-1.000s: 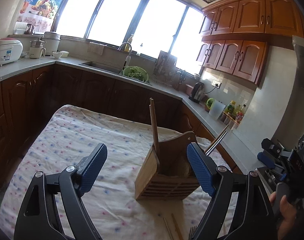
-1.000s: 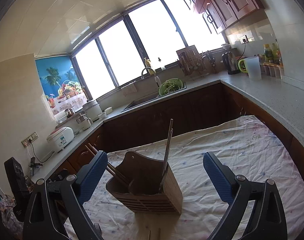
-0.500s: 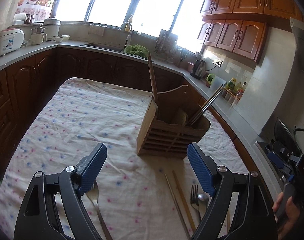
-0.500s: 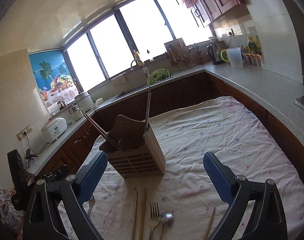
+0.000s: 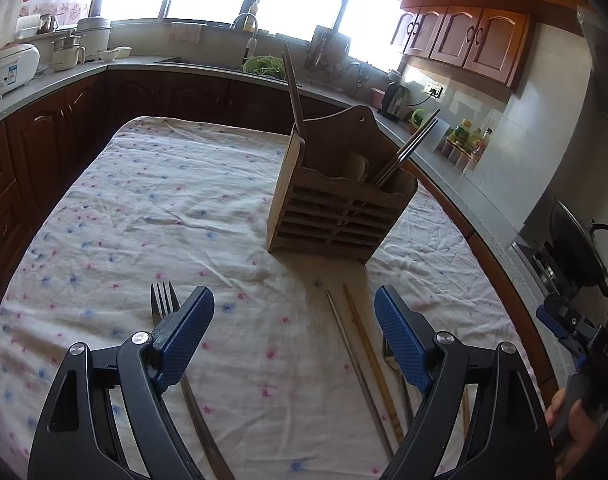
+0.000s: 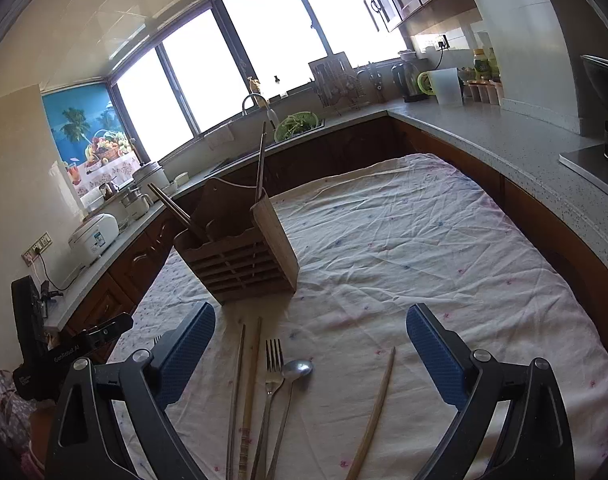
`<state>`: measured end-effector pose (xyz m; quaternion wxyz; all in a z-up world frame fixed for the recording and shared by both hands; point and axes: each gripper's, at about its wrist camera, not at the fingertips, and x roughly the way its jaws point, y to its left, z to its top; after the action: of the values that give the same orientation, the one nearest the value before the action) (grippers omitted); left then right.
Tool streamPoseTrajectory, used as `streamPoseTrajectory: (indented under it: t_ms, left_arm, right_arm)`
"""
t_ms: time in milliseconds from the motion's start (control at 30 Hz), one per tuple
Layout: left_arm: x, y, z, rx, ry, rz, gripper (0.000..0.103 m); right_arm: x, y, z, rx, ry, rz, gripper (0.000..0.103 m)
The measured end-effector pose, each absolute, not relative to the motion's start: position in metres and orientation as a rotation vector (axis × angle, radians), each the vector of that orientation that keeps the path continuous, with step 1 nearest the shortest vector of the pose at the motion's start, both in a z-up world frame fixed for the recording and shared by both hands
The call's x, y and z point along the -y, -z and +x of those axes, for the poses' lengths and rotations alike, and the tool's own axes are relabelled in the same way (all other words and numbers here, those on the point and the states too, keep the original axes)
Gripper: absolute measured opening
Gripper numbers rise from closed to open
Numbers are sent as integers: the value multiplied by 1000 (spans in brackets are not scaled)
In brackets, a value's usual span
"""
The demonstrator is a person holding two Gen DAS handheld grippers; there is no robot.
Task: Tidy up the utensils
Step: 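Move both tools back down toward the spoon and metal chopstick, then grasp a metal chopstick with the left tool while the right tool grasps the metal spoon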
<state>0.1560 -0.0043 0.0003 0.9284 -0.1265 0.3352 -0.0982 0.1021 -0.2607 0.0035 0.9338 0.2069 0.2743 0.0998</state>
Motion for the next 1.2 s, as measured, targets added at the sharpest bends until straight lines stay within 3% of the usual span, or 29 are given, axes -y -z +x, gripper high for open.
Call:
streamPoseTrajectory:
  t_ms: [133,267,333,500,567,833,900,1067,1200]
  left_arm:
    - [7,6,159,-715,201,-248,84]
    - [11,12,164,-747,209,-234,84]
    - [15,16,168,-769,222,-225,83]
    - [30,30,182,-840,251,-192,56]
    - [36,38,189,-870,263,-187,51]
    - [64,61,223,-965,297,-156,46]
    - [71,67,232,-983,301,-146,40]
    - [89,81,250,-1030,313,-86,37]
    - [106,82,243,-1000,327,93,31]
  right_arm:
    - [252,4,103,-591,-214,404,94]
    - [241,13,108,-644,-240,387,68]
    - [234,20,112,-679,-255,381,60]
    - [216,38,122,-764,-293,361,47]
    - [209,48,126,-801,-303,355,41]
    - [191,81,145,-920,-327,331,30]
    - [188,86,149,-939,-329,324,29]
    - [187,92,155,-951,-323,301,14]
    - [190,92,158,-954,-323,287,9]
